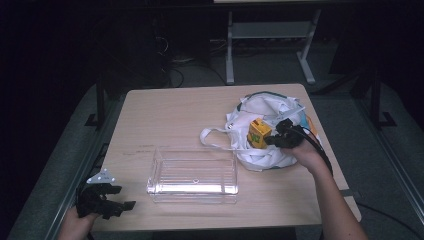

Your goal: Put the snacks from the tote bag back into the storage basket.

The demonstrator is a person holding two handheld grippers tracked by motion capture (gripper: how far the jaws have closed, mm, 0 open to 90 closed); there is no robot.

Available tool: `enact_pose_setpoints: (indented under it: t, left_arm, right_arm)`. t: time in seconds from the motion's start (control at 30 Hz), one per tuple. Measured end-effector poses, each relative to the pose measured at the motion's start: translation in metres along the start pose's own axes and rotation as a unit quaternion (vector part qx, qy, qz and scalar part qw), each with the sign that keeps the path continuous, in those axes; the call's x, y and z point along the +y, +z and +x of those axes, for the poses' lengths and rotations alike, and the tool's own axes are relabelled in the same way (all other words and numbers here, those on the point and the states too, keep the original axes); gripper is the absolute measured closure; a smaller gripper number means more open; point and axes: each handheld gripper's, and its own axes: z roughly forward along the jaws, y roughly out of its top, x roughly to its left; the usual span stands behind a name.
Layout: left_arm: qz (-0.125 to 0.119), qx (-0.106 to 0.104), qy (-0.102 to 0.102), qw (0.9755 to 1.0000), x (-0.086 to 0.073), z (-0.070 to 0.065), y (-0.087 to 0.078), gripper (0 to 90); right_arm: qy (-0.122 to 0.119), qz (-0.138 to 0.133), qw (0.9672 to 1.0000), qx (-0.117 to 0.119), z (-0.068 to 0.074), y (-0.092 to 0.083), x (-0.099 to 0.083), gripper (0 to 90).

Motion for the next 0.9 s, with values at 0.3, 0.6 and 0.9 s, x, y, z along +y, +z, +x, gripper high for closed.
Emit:
enact_pose_setpoints:
  t: [0.3, 0.6, 0.9]
  left_arm:
    - [0.005, -0.004, 0.009, 0.9999, 0.002, -0.001, 0.002, 15.3]
    - [0.006, -0.009, 0.011, 0.9999, 0.003, -0.002, 0.004, 15.3]
    - [0.001, -0.013, 0.012, 0.9998, 0.004, -0.004, 0.003, 15.3]
  right_arm:
    - [0.021, 0.020, 0.9996, 0.002, 0.000, -0.004, -0.001, 79.4]
    - [0.020, 0.051, 0.9983, -0.023, 0.005, -0.018, 0.008, 57.2]
    - [0.011, 0.099, 0.9947, -0.024, -0.001, -0.022, 0.033, 49.1]
